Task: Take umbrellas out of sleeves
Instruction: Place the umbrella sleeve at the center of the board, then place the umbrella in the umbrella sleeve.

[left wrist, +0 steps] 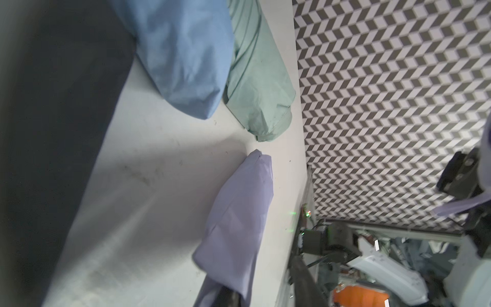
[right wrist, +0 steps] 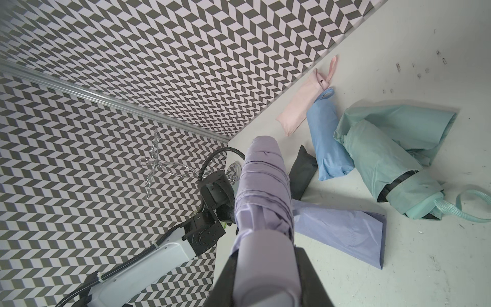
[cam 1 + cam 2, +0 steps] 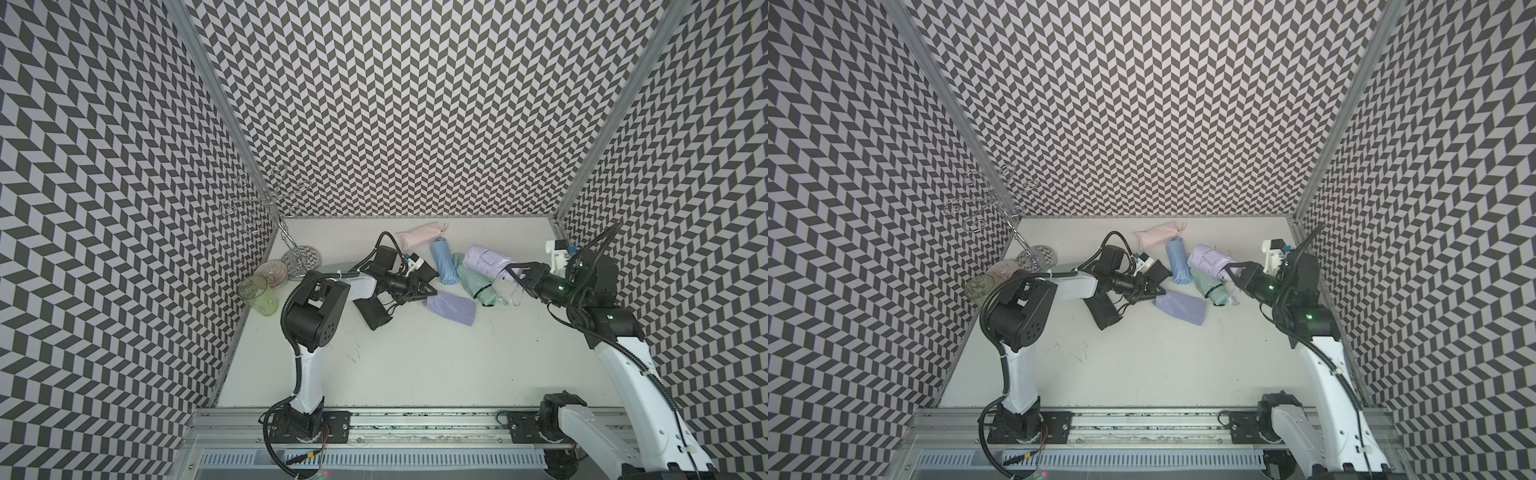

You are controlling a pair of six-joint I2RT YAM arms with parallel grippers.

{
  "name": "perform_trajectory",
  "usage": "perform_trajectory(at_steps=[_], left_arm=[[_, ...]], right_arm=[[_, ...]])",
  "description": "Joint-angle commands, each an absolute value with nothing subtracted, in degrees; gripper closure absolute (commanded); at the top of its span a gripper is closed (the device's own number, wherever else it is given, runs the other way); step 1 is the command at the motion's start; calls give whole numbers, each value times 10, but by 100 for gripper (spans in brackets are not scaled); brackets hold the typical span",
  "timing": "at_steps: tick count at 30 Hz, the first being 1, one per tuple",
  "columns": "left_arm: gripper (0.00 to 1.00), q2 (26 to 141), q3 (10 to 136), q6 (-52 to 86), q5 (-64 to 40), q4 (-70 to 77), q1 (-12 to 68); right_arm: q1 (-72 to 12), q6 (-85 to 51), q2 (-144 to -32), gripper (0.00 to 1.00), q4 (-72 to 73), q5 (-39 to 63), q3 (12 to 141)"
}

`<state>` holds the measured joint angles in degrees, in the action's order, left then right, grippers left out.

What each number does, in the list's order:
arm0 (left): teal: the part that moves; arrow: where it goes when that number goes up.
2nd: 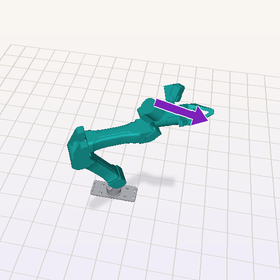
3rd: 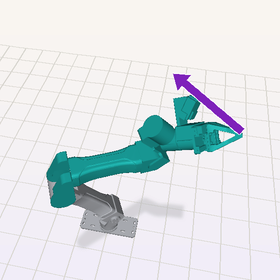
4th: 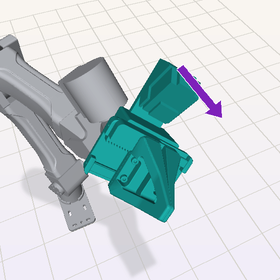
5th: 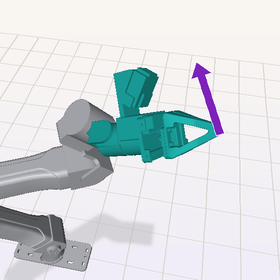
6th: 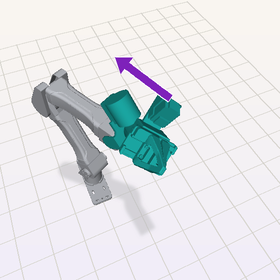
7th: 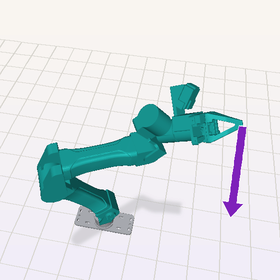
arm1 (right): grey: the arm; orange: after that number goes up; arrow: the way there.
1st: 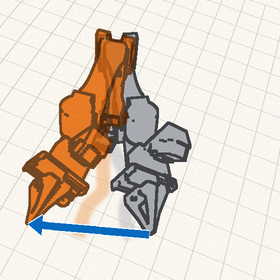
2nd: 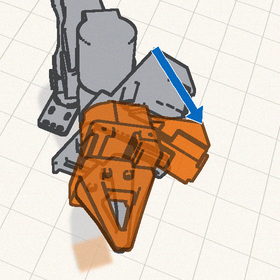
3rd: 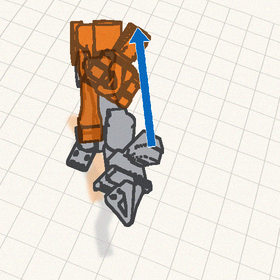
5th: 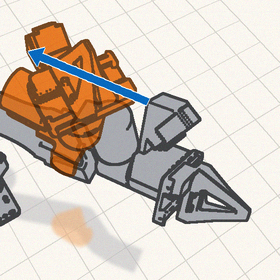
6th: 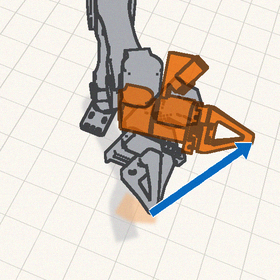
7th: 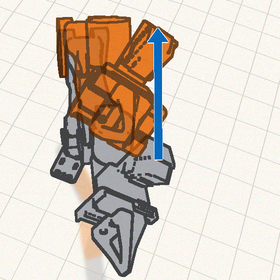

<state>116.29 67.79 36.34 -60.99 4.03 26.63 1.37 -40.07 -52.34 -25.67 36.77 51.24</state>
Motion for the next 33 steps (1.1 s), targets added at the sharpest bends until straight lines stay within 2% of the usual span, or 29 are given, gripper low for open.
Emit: perform_trajectory(at_steps=[1, 8, 9, 14, 18, 25, 33], left_arm=[[48, 1151, 693, 341, -596, 16, 265], [21, 1101, 673, 323, -578, -21, 237], [19, 1092, 669, 321, -578, -23, 231], [16, 1057, 671, 294, -567, -65, 213], [16, 1020, 677, 257, -523, -126, 199], [16, 967, 671, 189, -465, -210, 189], [15, 914, 622, 180, -456, -216, 179]], right_arm=[[18, -397, -508, 81, -221, 362, 505], [19, -404, -502, 81, -205, 385, 476], [19, -408, -503, 81, -192, 407, 464], [-6, -436, -525, 81, -135, 499, 404], [-43, -425, -536, 81, -132, 489, 390], [-103, -468, -559, 81, -32, 467, 330], [-109, -479, -614, 82, 70, 459, 294]])
